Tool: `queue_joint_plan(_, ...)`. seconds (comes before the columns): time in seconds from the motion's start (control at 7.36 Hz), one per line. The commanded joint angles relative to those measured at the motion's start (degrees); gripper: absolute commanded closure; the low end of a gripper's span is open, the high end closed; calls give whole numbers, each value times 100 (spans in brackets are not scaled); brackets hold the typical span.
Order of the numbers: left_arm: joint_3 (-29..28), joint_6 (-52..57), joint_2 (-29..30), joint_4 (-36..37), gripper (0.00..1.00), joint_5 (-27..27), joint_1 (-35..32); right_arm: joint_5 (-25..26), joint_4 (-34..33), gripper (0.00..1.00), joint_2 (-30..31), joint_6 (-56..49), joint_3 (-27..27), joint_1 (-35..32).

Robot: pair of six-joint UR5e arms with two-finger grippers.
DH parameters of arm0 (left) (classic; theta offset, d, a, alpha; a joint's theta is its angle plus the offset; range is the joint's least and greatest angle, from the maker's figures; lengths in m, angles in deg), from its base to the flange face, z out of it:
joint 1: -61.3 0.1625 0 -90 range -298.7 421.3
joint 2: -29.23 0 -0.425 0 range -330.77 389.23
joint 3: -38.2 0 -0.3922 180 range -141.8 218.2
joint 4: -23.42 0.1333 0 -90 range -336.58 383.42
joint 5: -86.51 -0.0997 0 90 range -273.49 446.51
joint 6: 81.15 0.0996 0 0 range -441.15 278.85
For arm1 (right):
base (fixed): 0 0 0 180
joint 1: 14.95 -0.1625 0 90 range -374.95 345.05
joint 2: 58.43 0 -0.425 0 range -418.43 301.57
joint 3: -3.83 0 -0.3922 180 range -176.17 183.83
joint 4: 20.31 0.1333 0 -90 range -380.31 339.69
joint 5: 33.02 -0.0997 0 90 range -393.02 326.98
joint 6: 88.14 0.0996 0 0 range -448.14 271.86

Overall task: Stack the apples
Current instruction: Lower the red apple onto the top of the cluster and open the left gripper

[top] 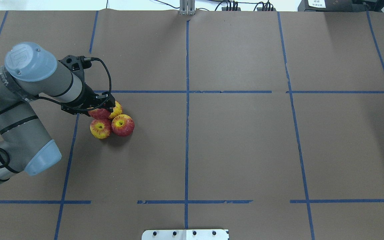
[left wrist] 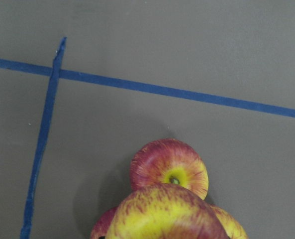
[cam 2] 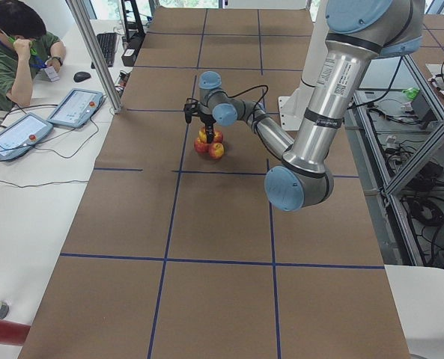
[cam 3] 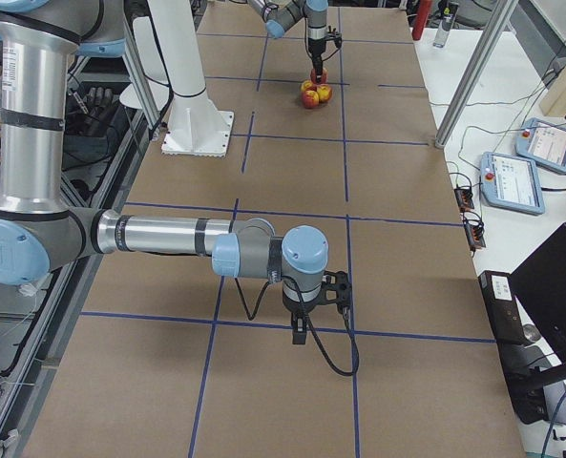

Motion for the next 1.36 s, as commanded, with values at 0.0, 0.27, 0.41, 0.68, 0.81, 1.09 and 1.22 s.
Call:
queue_joint_plan(0.0, -14, -20, 11, -3, 82, -33, 35, 0, 0, 0, 0, 0, 0, 0)
queue_joint_plan(0.27, -23, -20, 29, -3, 76, -24, 149, 0, 0, 0, 0, 0, 0, 0)
queue_joint_plan(0.41, -32, -20, 63, -3, 76, -24, 193, 0, 0, 0, 0, 0, 0, 0)
queue_joint_plan(0.68, -58, -20, 55, -3, 71, -24, 193, 0, 0, 0, 0, 0, 0, 0)
queue_joint_plan(0.81, -84, -20, 55, -3, 64, -24, 193, 0, 0, 0, 0, 0, 0, 0)
queue_joint_plan(1.09, -85, -20, 55, -3, 41, -24, 193, 0, 0, 0, 0, 0, 0, 0)
queue_joint_plan(1.22, -67, -20, 55, -3, 23, -24, 193, 0, 0, 0, 0, 0, 0, 0)
